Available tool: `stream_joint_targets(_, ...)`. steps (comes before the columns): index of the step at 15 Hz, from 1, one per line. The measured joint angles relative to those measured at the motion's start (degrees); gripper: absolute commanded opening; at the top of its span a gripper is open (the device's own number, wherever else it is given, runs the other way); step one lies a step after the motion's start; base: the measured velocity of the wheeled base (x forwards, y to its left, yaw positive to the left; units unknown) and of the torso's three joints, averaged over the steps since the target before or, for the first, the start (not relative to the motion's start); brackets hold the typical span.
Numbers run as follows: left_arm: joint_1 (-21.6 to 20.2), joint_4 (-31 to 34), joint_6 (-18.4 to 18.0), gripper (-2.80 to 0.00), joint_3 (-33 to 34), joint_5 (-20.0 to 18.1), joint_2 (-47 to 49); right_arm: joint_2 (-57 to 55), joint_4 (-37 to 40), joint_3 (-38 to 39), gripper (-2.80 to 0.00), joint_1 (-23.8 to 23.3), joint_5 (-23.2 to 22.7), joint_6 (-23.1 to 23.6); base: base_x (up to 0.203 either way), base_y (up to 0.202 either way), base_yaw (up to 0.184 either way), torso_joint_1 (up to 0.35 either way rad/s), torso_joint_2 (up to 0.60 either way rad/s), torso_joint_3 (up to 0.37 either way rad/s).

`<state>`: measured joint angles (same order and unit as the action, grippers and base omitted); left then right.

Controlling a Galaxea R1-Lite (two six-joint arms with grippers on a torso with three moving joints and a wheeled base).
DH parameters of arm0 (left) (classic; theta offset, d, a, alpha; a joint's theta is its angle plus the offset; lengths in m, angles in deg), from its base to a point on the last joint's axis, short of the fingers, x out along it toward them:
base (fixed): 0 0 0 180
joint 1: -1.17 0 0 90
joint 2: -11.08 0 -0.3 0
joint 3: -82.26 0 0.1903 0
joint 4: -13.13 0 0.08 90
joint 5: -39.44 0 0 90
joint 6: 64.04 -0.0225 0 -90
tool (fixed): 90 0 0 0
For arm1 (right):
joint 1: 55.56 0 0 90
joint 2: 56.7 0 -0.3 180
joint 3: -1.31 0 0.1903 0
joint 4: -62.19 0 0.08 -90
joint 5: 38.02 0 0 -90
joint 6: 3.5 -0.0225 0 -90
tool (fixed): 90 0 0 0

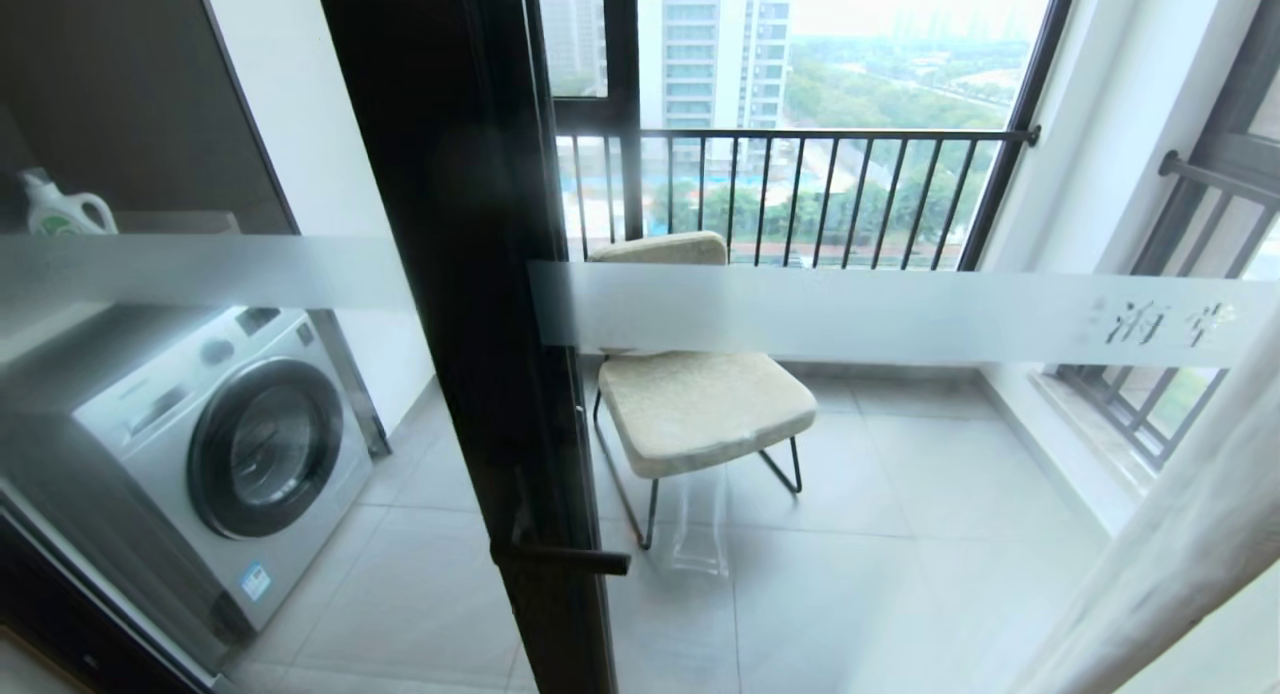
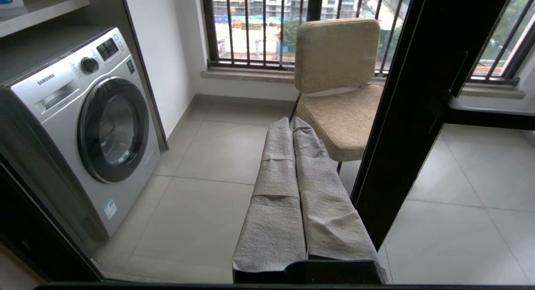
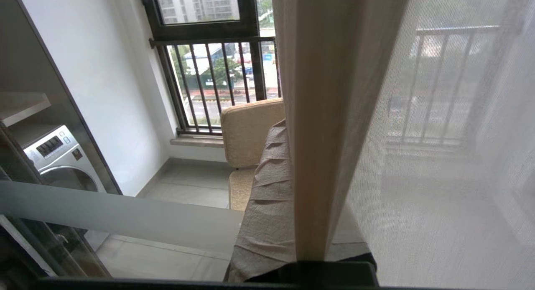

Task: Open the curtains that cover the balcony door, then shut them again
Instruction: Close the inner curtains on both sides

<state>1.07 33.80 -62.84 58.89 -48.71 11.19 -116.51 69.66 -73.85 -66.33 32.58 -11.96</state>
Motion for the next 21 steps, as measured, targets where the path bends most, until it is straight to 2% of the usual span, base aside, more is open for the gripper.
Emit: stream_joint_targets(21,0.0,0.0,0.0,-2.8,0.0,0.0,0.0,0.3,0.0,-0.1,-2.8,0.1,0.0,0.1,0.0,0.19,0.001,0.002,0.0,0.002)
